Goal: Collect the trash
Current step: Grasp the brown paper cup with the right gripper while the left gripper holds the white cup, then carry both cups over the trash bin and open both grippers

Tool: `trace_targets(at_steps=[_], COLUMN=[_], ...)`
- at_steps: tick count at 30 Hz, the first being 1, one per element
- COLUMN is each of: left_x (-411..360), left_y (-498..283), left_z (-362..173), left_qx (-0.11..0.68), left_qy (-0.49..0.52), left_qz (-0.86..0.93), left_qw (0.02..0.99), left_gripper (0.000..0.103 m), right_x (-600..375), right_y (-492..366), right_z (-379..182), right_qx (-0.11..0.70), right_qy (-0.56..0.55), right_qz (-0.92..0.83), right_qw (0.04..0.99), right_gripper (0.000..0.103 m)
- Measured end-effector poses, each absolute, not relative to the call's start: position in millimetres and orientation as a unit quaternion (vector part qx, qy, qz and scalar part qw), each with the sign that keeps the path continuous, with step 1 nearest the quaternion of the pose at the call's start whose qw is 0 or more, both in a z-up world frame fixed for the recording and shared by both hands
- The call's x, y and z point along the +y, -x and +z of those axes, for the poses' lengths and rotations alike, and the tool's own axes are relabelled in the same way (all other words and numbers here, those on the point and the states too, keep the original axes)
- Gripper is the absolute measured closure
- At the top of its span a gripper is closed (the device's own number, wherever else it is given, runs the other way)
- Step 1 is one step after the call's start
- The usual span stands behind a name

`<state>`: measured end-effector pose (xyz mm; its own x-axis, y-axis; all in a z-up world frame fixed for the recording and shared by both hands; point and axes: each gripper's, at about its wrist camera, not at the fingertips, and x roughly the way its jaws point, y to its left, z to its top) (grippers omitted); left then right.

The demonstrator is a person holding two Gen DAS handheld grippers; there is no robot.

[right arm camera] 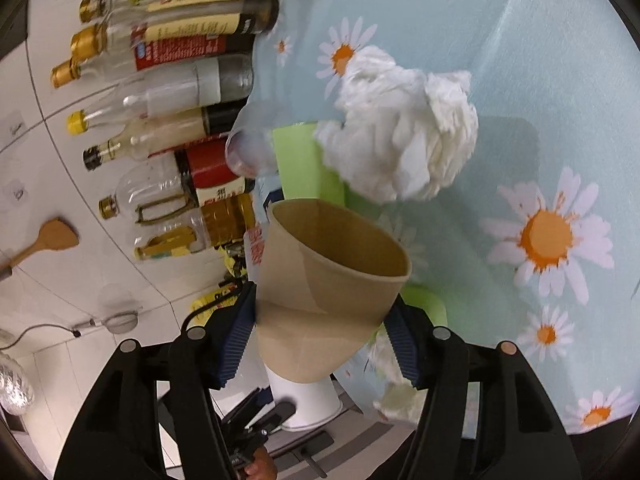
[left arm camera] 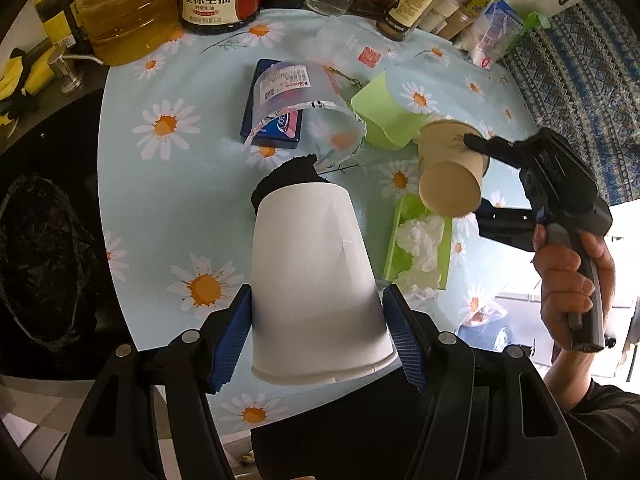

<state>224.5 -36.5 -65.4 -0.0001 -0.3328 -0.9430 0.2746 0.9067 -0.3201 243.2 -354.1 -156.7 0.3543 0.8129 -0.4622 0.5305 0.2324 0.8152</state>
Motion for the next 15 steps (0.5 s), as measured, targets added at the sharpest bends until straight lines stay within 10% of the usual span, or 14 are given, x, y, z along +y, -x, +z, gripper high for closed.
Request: trace_targets(at_steps=[15], left_x=[-13.4], left_y=[-181.4], left_z=[-33.5], left_qx=[0.636], left_qy=[0.105], left_qz=[-0.129], left_qw=[0.753], left_gripper=[0.040], right_x=[-333.3], right_y=[-242.3], right_z=[-107.4], right_qx=[0.615], right_qy=[-0.503], right_qz=[0.211], right_qw=[0.569], right_gripper=[0.041])
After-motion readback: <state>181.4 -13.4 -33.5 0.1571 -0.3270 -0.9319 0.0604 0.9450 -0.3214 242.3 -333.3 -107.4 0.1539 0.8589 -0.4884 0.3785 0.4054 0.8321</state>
